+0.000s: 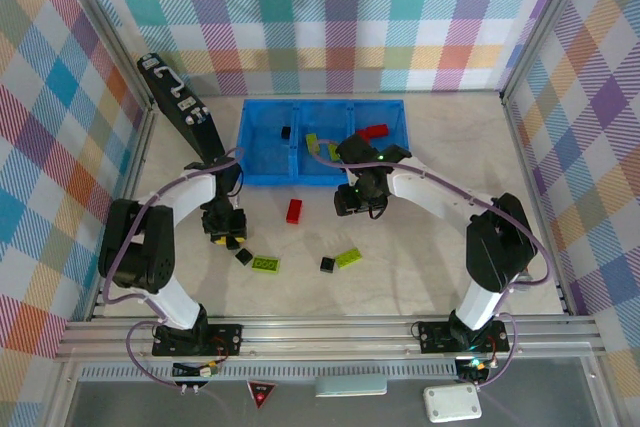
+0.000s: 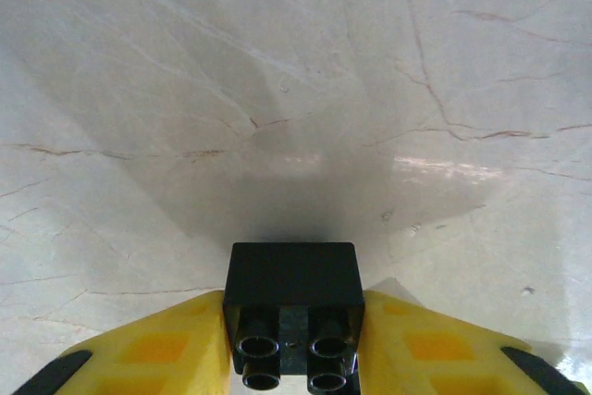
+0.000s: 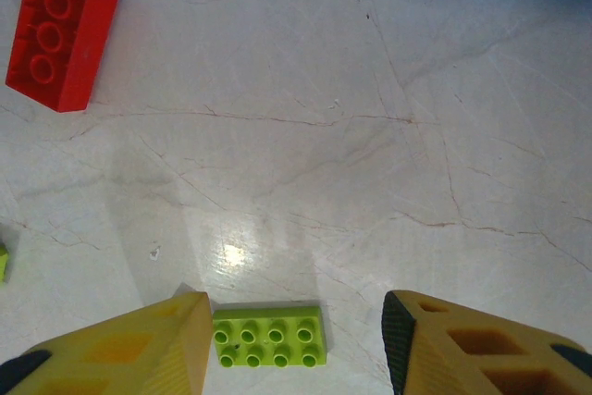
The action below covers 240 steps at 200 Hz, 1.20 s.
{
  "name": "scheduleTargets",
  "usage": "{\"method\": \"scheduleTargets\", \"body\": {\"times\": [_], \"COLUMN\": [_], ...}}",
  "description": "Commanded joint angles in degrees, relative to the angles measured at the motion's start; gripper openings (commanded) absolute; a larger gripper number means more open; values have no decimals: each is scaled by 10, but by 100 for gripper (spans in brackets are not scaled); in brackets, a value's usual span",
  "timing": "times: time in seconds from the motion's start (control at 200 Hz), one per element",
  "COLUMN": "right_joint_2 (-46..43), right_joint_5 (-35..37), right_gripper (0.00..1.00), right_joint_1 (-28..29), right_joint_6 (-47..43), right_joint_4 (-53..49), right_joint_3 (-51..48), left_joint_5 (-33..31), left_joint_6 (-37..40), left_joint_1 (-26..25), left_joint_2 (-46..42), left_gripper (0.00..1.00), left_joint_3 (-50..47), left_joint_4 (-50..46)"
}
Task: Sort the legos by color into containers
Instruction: Pick up the lego from the bottom-left of the table, then place the lego in the container.
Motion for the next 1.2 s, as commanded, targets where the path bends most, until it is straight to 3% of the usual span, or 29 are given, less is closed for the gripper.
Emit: {"method": "scheduleTargets", "body": {"times": [0.0, 0.275, 0.655, 1.195], "right_joint_2": [-20, -39, -77, -123], "right_joint_5": [-3, 6, 26, 45], "right_gripper": [53, 53, 53, 53], "right_joint_1": [2, 2, 1, 2], "right_joint_6": [-1, 5, 17, 45], "right_joint_4": [-9, -18, -35, -71], "right_joint_3": [-7, -24, -52, -79], "left_joint_5": [-2, 5, 41, 57], "left_joint_6": [-1, 1, -2, 20], "left_joint_1": [-3, -3, -4, -26], "left_joint_2": [-31, -62, -37, 150], "left_gripper": [36, 36, 36, 35], "left_joint_3": [6, 73, 185, 387], "left_joint_4": [-11, -36, -17, 21]}}
